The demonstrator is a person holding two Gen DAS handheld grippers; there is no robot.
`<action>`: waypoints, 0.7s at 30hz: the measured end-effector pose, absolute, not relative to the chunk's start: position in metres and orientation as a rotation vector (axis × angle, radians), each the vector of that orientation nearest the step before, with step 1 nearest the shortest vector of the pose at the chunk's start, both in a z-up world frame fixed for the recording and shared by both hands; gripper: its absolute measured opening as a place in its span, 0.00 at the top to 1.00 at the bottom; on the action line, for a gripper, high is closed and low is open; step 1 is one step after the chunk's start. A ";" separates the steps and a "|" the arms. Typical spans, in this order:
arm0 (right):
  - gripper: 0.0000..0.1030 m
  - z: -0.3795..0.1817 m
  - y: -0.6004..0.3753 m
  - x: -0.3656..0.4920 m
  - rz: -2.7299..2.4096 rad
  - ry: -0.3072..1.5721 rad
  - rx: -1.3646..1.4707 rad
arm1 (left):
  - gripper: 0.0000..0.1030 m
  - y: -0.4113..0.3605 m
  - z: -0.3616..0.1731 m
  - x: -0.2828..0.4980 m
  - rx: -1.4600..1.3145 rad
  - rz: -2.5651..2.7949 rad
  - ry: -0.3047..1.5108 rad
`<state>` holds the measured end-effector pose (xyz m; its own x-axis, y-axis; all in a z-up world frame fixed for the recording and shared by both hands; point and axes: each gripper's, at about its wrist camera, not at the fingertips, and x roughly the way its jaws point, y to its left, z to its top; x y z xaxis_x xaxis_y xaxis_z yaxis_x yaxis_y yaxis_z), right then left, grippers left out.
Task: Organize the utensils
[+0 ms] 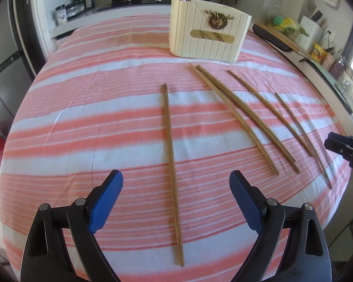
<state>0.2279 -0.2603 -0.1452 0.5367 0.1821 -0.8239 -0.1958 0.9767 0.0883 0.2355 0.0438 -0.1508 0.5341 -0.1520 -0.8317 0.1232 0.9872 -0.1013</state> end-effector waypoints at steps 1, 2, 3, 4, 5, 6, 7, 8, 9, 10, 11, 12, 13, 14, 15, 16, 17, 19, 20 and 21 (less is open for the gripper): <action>0.47 -0.143 -0.257 0.237 0.230 0.984 -0.038 | 0.10 0.045 -0.149 0.244 -0.018 -0.163 0.994; 0.47 -0.142 -0.254 0.248 0.238 0.998 -0.056 | 0.10 0.045 -0.147 0.254 0.005 -0.157 0.995; 0.48 -0.143 -0.251 0.258 0.247 1.014 -0.068 | 0.10 0.044 -0.148 0.264 0.029 -0.158 0.998; 0.48 -0.145 -0.249 0.269 0.254 1.025 -0.075 | 0.11 0.043 -0.150 0.272 0.049 -0.161 1.005; 0.49 -0.147 -0.246 0.279 0.257 1.037 -0.083 | 0.12 0.042 -0.153 0.281 0.064 -0.158 1.020; 0.50 -0.150 -0.244 0.288 0.256 1.048 -0.091 | 0.14 0.042 -0.157 0.288 0.075 -0.156 1.036; 0.54 -0.153 -0.241 0.297 0.261 1.062 -0.096 | 0.16 0.043 -0.161 0.294 0.084 -0.154 1.052; 0.57 -0.156 -0.239 0.305 0.273 1.081 -0.096 | 0.17 0.042 -0.166 0.300 0.094 -0.151 1.067; 0.57 -0.160 -0.237 0.312 0.285 1.100 -0.098 | 0.19 0.042 -0.170 0.304 0.105 -0.149 1.082; 0.58 -0.165 -0.234 0.320 0.295 1.119 -0.103 | 0.21 0.041 -0.174 0.308 0.117 -0.146 1.094; 0.58 -0.170 -0.231 0.328 0.299 1.139 -0.113 | 0.21 0.040 -0.177 0.313 0.127 -0.144 1.103; 0.59 -0.174 -0.228 0.335 0.299 1.155 -0.125 | 0.21 0.040 -0.177 0.318 0.124 -0.149 1.097; 0.60 -0.177 -0.225 0.341 0.296 1.150 -0.143 | 0.24 0.041 -0.177 0.323 0.120 -0.151 1.098; 0.63 -0.176 -0.221 0.347 0.292 1.138 -0.162 | 0.28 0.040 -0.177 0.329 0.115 -0.156 1.099; 0.65 -0.177 -0.217 0.353 0.288 1.139 -0.173 | 0.40 0.040 -0.175 0.334 0.114 -0.156 1.094; 0.77 -0.176 -0.214 0.359 0.286 1.136 -0.178 | 0.60 0.038 -0.174 0.340 0.113 -0.167 1.090; 0.92 -0.176 -0.212 0.365 0.286 1.138 -0.182 | 0.69 0.036 -0.172 0.344 0.103 -0.179 1.089; 0.94 -0.176 -0.211 0.376 0.292 1.142 -0.152 | 0.95 0.033 -0.171 0.351 0.105 -0.183 1.090; 0.94 -0.174 -0.213 0.381 0.294 1.142 -0.127 | 0.96 0.032 -0.170 0.353 0.110 -0.180 1.082; 0.94 -0.172 -0.215 0.383 0.294 1.137 -0.105 | 0.96 0.032 -0.168 0.353 0.112 -0.176 1.070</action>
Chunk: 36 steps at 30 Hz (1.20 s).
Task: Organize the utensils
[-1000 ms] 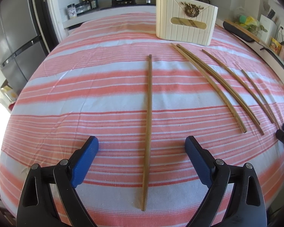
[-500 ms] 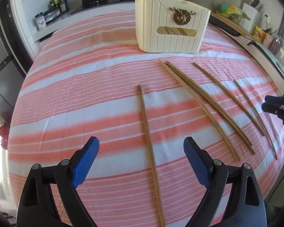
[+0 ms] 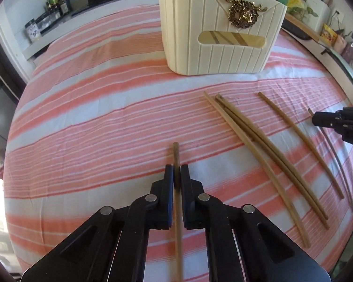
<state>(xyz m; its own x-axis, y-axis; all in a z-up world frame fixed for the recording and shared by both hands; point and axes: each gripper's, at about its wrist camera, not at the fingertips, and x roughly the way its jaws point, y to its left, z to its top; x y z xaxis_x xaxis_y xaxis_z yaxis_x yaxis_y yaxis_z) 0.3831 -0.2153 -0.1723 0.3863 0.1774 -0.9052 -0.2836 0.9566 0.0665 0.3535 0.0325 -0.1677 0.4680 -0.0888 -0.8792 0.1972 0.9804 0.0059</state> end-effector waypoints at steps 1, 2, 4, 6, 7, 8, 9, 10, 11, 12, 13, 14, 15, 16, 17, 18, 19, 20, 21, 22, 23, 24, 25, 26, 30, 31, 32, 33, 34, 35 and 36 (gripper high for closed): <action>0.94 -0.167 -0.220 0.384 0.293 1.124 -0.083 | 0.96 0.034 -0.162 0.352 0.110 -0.171 1.055; 0.94 -0.159 -0.223 0.381 0.296 1.102 -0.059 | 0.96 0.036 -0.154 0.347 0.096 -0.173 1.030; 0.94 -0.135 -0.228 0.372 0.316 1.038 -0.020 | 0.96 0.043 -0.131 0.336 0.058 -0.178 0.972; 0.94 -0.105 -0.232 0.356 0.337 0.963 0.000 | 0.96 0.051 -0.103 0.323 0.012 -0.183 0.909; 0.94 -0.088 -0.233 0.347 0.346 0.927 0.005 | 0.96 0.055 -0.088 0.317 -0.011 -0.190 0.876; 0.94 -0.073 -0.234 0.338 0.355 0.891 0.011 | 0.96 0.059 -0.073 0.309 -0.029 -0.198 0.841; 0.94 -0.057 -0.235 0.329 0.366 0.854 0.014 | 0.96 0.064 -0.057 0.301 -0.046 -0.205 0.806; 0.94 -0.042 -0.234 0.323 0.377 0.819 0.012 | 0.96 0.066 -0.043 0.295 -0.060 -0.212 0.773; 0.94 -0.028 -0.234 0.313 0.384 0.784 0.007 | 0.96 0.069 -0.029 0.287 -0.074 -0.219 0.739; 0.94 -0.016 -0.235 0.304 0.389 0.752 0.002 | 0.96 0.071 -0.015 0.285 -0.084 -0.226 0.709; 0.94 -0.004 -0.235 0.296 0.392 0.723 -0.002 | 0.96 0.073 -0.005 0.278 -0.094 -0.231 0.680; 0.94 0.006 -0.235 0.289 0.395 0.696 -0.003 | 0.96 0.075 0.005 0.272 -0.103 -0.237 0.654; 0.94 0.014 -0.234 0.287 0.395 0.671 -0.003 | 0.96 0.076 0.014 0.267 -0.114 -0.244 0.632; 0.94 0.021 -0.233 0.283 0.392 0.647 -0.005 | 0.96 0.076 0.020 0.263 -0.126 -0.252 0.611; 0.94 0.027 -0.231 0.279 0.388 0.625 -0.007 | 0.96 0.077 0.026 0.262 -0.138 -0.259 0.592; 0.94 0.032 -0.229 0.278 0.386 0.603 -0.008 | 0.96 0.078 0.032 0.261 -0.146 -0.267 0.575; 0.94 0.037 -0.228 0.280 0.383 0.581 -0.011 | 0.96 0.079 0.035 0.260 -0.146 -0.270 0.560; 0.94 0.041 -0.225 0.281 0.377 0.560 -0.018 | 0.96 0.078 0.039 0.261 -0.142 -0.270 0.549; 0.94 0.044 -0.224 0.282 0.374 0.544 -0.021 | 0.96 0.078 0.042 0.262 -0.139 -0.270 0.542; 0.94 0.049 -0.222 0.283 0.375 0.529 -0.019 | 0.96 0.078 0.044 0.264 -0.141 -0.270 0.538; 0.94 0.052 -0.220 0.287 0.377 0.516 -0.011 | 0.96 0.079 0.047 0.267 -0.147 -0.272 0.534; 0.94 0.056 -0.219 0.289 0.379 0.505 -0.004 | 0.96 0.080 0.050 0.269 -0.154 -0.275 0.529; 0.94 0.059 -0.218 0.293 0.382 0.493 0.002 | 0.96 0.081 0.052 0.272 -0.160 -0.277 0.524; 0.94 0.062 -0.217 0.298 0.383 0.478 0.007 | 0.96 0.082 0.055 0.275 -0.165 -0.280 0.520; 0.94 0.079 -0.214 0.313 0.396 0.412 0.030 | 0.96 0.083 0.070 0.283 -0.176 -0.289 0.495; 0.94 0.084 -0.211 0.317 0.401 0.394 0.030 | 0.96 0.083 0.076 0.287 -0.178 -0.290 0.486; 0.94 0.089 -0.208 0.322 0.404 0.375 0.024 | 0.96 0.083 0.082 0.293 -0.180 -0.291 0.475; 0.94 0.094 -0.205 0.327 0.407 0.357 0.017 | 0.96 0.083 0.089 0.298 -0.181 -0.292 0.464; 0.94 0.099 -0.201 0.333 0.411 0.344 0.011 | 0.96 0.082 0.096 0.303 -0.184 -0.293 0.448; 0.94 0.104 -0.197 0.341 0.417 0.339 0.006 | 0.96 0.081 0.104 0.310 -0.184 -0.293 0.429; 0.94 0.109 -0.193 0.348 0.418 0.332 0.003 | 0.96 0.079 0.112 0.316 -0.182 -0.289 0.408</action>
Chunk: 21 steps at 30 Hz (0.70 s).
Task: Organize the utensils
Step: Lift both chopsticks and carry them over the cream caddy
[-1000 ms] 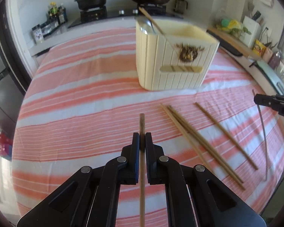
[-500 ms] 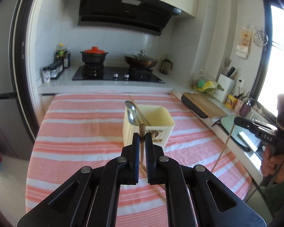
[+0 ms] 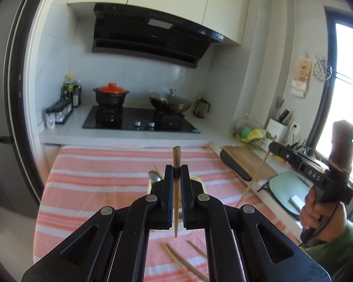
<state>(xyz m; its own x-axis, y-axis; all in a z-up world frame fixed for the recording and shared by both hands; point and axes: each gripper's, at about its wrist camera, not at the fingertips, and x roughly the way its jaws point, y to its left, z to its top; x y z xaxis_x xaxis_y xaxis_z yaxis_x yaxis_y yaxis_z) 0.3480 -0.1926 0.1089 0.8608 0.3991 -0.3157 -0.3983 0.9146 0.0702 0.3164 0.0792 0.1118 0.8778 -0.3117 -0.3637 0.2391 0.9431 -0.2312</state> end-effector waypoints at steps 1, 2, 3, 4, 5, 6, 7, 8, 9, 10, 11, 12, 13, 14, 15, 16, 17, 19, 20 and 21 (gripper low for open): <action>0.94 0.113 -0.189 0.356 0.419 0.321 0.002 | 0.96 0.077 0.119 0.324 -0.180 -0.282 0.388; 0.94 0.117 -0.185 0.363 0.419 0.307 0.001 | 0.96 0.075 0.124 0.332 -0.181 -0.276 0.368; 0.94 0.120 -0.182 0.370 0.415 0.292 -0.003 | 0.96 0.072 0.128 0.340 -0.178 -0.270 0.351; 0.94 0.122 -0.179 0.379 0.409 0.277 -0.005 | 0.96 0.068 0.130 0.349 -0.172 -0.262 0.338; 0.94 0.123 -0.177 0.386 0.406 0.265 -0.004 | 0.96 0.065 0.130 0.359 -0.168 -0.255 0.331; 0.94 0.122 -0.175 0.395 0.401 0.257 -0.004 | 0.96 0.062 0.129 0.370 -0.163 -0.251 0.333; 0.94 0.119 -0.174 0.404 0.392 0.253 -0.008 | 0.96 0.058 0.125 0.381 -0.162 -0.249 0.341; 0.94 0.114 -0.172 0.414 0.383 0.255 -0.014 | 0.96 0.054 0.119 0.392 -0.163 -0.247 0.356; 0.94 0.106 -0.170 0.424 0.376 0.270 -0.023 | 0.96 0.051 0.110 0.404 -0.165 -0.247 0.380; 0.94 0.097 -0.168 0.435 0.367 0.295 -0.033 | 0.96 0.048 0.101 0.415 -0.167 -0.246 0.407; 0.94 0.087 -0.166 0.446 0.360 0.326 -0.042 | 0.96 0.045 0.090 0.426 -0.165 -0.243 0.436; 0.94 0.075 -0.165 0.456 0.359 0.357 -0.049 | 0.96 0.042 0.077 0.436 -0.160 -0.242 0.467; 0.94 0.063 -0.166 0.464 0.357 0.385 -0.056 | 0.96 0.040 0.063 0.445 -0.154 -0.245 0.504; 0.94 0.051 -0.165 0.471 0.353 0.411 -0.066 | 0.96 0.038 0.048 0.454 -0.150 -0.246 0.541; 0.94 0.040 -0.164 0.478 0.359 0.438 -0.069 | 0.96 0.035 0.035 0.461 -0.148 -0.243 0.574; 0.94 0.029 -0.164 0.485 0.370 0.468 -0.064 | 0.96 0.034 0.021 0.467 -0.147 -0.239 0.605; 0.94 0.020 -0.164 0.489 0.377 0.494 -0.055 | 0.96 0.033 0.009 0.473 -0.144 -0.237 0.633; 0.93 0.005 -0.165 0.499 0.388 0.538 -0.027 | 0.95 0.030 -0.007 0.482 -0.133 -0.215 0.669; 0.92 0.001 -0.165 0.503 0.387 0.553 -0.013 | 0.94 0.030 -0.011 0.484 -0.134 -0.191 0.673; 0.90 -0.001 -0.166 0.507 0.386 0.567 0.005 | 0.86 0.031 -0.013 0.484 -0.145 -0.183 0.674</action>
